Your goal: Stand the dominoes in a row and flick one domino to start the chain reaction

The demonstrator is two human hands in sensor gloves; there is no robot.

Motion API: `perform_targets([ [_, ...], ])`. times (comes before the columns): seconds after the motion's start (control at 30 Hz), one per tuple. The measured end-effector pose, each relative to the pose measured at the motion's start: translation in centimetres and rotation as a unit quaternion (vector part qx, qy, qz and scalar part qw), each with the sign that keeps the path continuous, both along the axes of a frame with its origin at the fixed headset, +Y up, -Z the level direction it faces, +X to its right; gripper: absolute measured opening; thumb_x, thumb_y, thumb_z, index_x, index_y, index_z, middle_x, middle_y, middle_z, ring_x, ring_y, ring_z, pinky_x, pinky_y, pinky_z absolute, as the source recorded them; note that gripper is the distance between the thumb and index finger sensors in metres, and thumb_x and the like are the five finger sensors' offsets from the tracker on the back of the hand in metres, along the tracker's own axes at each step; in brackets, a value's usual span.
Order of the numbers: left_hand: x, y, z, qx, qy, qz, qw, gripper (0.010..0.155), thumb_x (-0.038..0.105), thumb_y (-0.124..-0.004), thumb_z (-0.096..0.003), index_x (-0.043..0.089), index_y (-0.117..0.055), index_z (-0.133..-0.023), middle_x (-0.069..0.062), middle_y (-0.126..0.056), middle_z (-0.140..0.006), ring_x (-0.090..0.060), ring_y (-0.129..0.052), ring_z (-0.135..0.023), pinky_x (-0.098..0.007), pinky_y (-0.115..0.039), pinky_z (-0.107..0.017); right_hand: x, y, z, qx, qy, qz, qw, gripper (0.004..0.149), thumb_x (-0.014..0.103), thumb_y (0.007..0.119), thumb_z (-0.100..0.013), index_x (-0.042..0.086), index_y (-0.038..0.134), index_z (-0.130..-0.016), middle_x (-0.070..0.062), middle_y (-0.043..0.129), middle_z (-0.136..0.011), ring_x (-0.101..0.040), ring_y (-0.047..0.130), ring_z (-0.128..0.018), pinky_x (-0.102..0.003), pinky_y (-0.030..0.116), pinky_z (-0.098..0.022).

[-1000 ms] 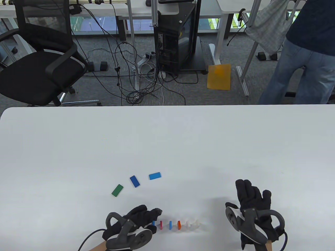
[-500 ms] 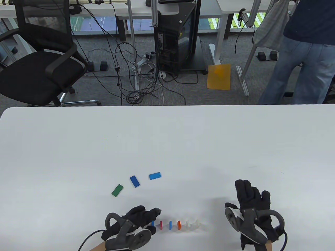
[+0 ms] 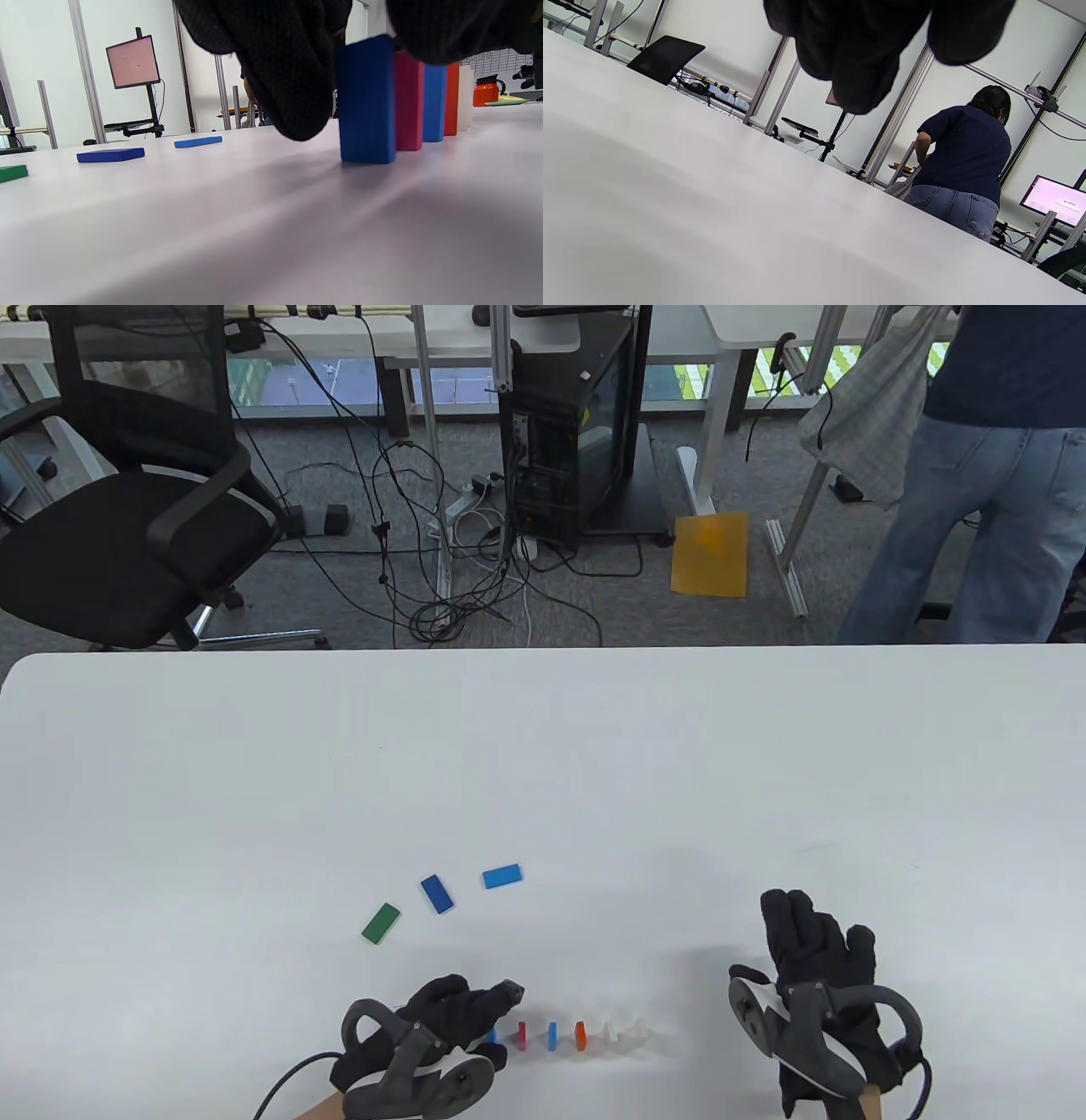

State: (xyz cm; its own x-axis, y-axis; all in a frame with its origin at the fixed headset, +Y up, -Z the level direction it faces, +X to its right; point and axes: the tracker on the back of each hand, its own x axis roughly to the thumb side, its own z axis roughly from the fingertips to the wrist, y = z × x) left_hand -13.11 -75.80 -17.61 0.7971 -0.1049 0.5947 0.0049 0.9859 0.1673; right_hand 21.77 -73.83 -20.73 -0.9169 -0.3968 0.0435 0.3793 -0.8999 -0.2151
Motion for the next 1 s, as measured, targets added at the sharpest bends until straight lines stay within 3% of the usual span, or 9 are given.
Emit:
perform_targets([
  [0.1,-0.3,0.0,0.4,0.005,0.005,-0.010,1.000,0.079,0.065,-0.074,-0.0318,0.028,-0.068,-0.101,0.012,-0.093,-0.091,0.002,-0.111,-0.066,-0.030,-0.075,-0.073,0.0,0.0,0.0,-0.001,0.001,0.002,1.000,0.092,0.060,0.049,-0.036,0.005,0.039,-0.109,-0.020,0.059,-0.110,-0.039,0.082,-0.091,-0.069,0.059,-0.062],
  [0.27,-2.4,0.7,0.5,0.061,0.043,-0.043,0.996,0.086,0.071,-0.067,-0.0293,0.030,-0.063,-0.105,0.006,-0.083,-0.104,-0.007,-0.104,-0.083,-0.042,-0.076,-0.074,0.0,0.0,0.0,0.000,0.001,-0.001,1.000,0.092,0.060,0.049,-0.036,0.005,0.039,-0.109,-0.020,0.059,-0.110,-0.039,0.082,-0.091,-0.069,0.059,-0.062],
  [0.33,-3.7,1.4,0.2,0.056,0.064,-0.037,0.996,0.087,0.071,-0.065,-0.0292,0.030,-0.062,-0.106,0.002,-0.077,-0.109,-0.018,-0.095,-0.095,-0.047,-0.077,-0.073,0.0,0.0,0.0,0.000,0.001,-0.001,1.000,0.092,0.060,0.049,-0.036,0.005,0.039,-0.109,-0.020,0.059,-0.110,-0.039,0.082,-0.091,-0.069,0.058,-0.062],
  [0.47,-6.8,2.7,-1.9,0.026,0.101,0.009,0.994,0.083,0.069,-0.064,-0.0310,0.034,-0.059,-0.106,0.006,-0.073,-0.112,-0.020,-0.084,-0.103,-0.047,-0.069,-0.078,0.0,0.0,0.0,0.000,0.001,-0.001,1.000,0.092,0.060,0.049,-0.036,0.005,0.039,-0.109,-0.020,0.059,-0.110,-0.039,0.082,-0.091,-0.069,0.059,-0.062],
  [0.67,-10.2,2.1,-6.8,-0.066,0.141,-0.006,0.988,0.071,0.066,-0.067,-0.0332,0.042,-0.066,-0.100,0.016,-0.081,-0.105,-0.011,-0.087,-0.100,-0.040,-0.067,-0.079,0.0,0.0,0.0,-0.003,0.001,0.002,1.000,0.092,0.060,0.049,-0.036,0.005,0.040,-0.109,-0.020,0.060,-0.110,-0.038,0.082,-0.090,-0.069,0.059,-0.062],
  [0.8,-10.3,1.1,-8.9,-0.060,0.231,-0.066,0.969,0.073,0.065,-0.068,-0.0342,0.035,-0.068,-0.101,0.009,-0.085,-0.103,-0.016,-0.093,-0.095,-0.044,-0.069,-0.077,0.0,0.0,0.0,-0.005,-0.001,0.003,1.000,0.091,0.060,0.049,-0.036,0.006,0.040,-0.109,-0.019,0.060,-0.110,-0.038,0.083,-0.090,-0.069,0.059,-0.062],
  [1.0,-8.0,-0.7,-11.0,-0.031,0.265,-0.156,0.951,0.069,0.067,-0.070,-0.0319,0.038,-0.075,-0.094,0.016,-0.095,-0.090,-0.009,-0.103,-0.082,-0.042,-0.075,-0.074,0.1,0.1,0.0,-0.008,-0.005,0.005,1.000,0.091,0.060,0.049,-0.036,0.006,0.040,-0.109,-0.019,0.060,-0.110,-0.038,0.083,-0.090,-0.069,0.059,-0.062],
])
